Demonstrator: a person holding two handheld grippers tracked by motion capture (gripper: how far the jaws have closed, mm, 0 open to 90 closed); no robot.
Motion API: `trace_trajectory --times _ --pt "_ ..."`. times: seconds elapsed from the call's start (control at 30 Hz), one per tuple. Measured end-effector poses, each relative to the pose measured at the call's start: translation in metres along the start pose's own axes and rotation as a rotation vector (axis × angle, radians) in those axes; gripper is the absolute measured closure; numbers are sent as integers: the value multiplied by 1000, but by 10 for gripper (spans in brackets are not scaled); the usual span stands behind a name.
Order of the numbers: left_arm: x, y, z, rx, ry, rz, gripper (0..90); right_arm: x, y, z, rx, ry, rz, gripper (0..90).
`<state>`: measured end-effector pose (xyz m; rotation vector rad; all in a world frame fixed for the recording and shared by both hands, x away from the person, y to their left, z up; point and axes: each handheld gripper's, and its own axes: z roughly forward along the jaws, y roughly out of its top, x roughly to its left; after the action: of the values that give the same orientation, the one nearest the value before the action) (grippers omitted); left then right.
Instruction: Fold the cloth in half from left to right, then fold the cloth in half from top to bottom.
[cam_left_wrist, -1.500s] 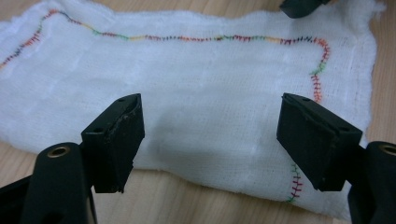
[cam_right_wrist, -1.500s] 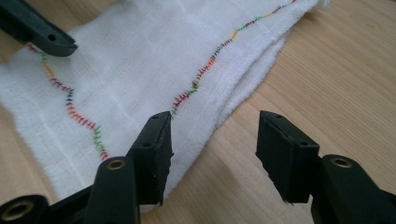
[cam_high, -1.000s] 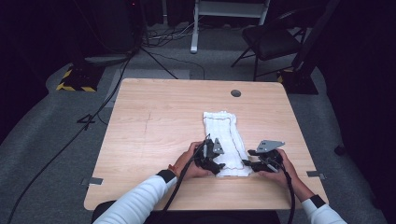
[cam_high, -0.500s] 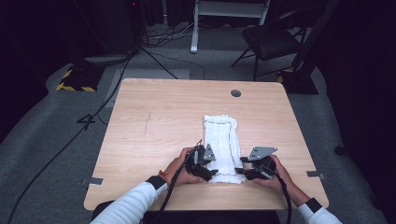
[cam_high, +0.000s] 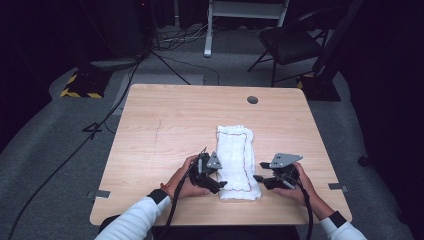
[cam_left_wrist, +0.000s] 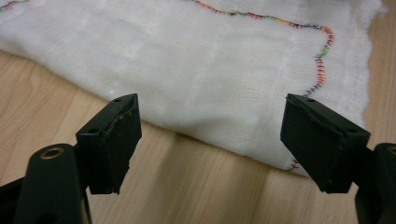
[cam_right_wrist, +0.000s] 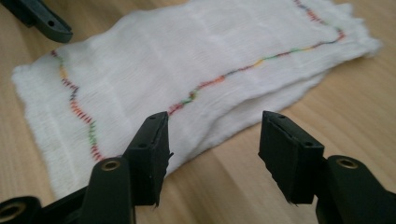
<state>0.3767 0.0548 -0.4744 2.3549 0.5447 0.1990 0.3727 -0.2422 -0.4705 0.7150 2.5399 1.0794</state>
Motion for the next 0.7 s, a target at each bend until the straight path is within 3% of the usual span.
trace_trajectory --times 0.1,0.2,0.37,0.57,0.63,0.7 --pt "7 3 -6 -18 12 -10 203 -10 1 -6 -30 -41 20 426" --pt "16 9 -12 -52 40 -24 201 -19 4 -9 -47 -71 30 426" --pt "35 17 -15 -66 98 -35 204 -33 16 -9 -78 -104 33 442" --pt "60 27 -7 -55 157 -74 221 -52 33 1 -94 -147 37 457" --pt "67 30 -3 -52 185 -67 222 -58 38 6 -91 -148 40 460" --pt "74 33 2 -50 176 -89 226 -62 44 12 -90 -155 39 466"
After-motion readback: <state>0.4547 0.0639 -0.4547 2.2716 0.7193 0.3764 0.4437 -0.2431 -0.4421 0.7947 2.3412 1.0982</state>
